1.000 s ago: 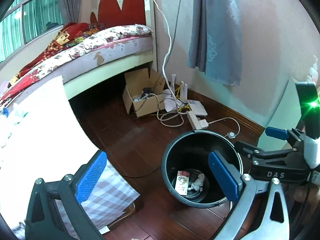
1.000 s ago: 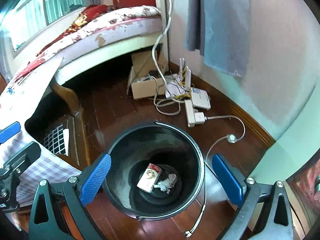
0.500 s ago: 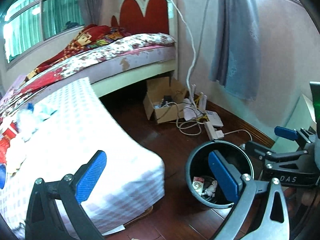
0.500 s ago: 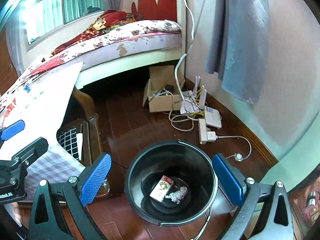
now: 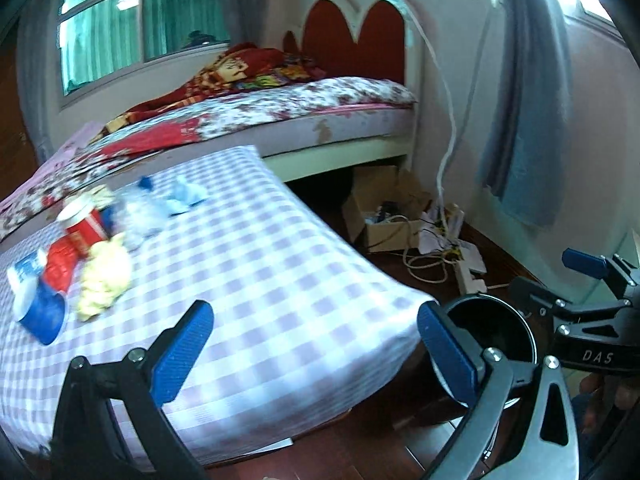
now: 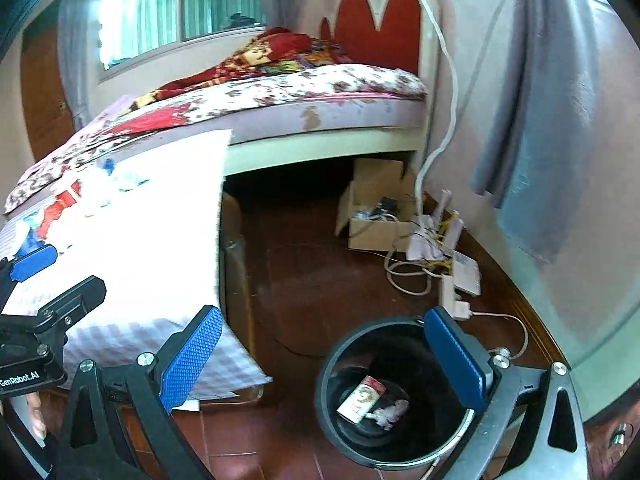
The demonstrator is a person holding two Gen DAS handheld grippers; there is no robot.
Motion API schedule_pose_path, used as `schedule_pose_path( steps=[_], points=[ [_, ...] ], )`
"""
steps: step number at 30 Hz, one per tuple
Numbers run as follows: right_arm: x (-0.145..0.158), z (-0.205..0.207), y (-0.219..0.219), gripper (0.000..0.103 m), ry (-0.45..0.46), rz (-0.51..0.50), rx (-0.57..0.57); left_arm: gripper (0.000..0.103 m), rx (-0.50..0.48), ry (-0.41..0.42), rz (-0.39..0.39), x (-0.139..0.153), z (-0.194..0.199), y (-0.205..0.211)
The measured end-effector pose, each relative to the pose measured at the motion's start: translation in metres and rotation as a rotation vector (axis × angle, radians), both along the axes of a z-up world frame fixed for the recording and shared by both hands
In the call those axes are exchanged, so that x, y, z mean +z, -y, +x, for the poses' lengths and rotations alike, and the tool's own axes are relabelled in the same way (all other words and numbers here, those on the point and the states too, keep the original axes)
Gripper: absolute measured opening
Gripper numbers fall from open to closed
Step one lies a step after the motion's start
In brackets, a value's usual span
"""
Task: Collect trash
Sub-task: 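Move both tools back over the table, then grasp the yellow cloth with the right tool while the left tool grasps the blue cup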
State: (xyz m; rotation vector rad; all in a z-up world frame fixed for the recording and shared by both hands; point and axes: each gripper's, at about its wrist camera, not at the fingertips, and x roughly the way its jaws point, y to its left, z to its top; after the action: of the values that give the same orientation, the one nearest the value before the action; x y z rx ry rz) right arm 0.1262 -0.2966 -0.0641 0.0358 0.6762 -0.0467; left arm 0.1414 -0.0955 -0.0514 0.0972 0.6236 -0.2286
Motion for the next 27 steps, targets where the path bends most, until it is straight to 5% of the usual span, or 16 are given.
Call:
schedule_pose_path(
  steps=[10,27],
  points=[
    [0.009,0.027,-0.077,0.102,0.019,-0.011,0.179,0.102,0.182,0.025,0.01,0.0,-0.004,-0.086],
    [0.013,0.09,-0.268,0.102,0.009,-0.02,0.52,0.102,0.563,0.023,0.008,-0.017,0.011,-0.268]
  ],
)
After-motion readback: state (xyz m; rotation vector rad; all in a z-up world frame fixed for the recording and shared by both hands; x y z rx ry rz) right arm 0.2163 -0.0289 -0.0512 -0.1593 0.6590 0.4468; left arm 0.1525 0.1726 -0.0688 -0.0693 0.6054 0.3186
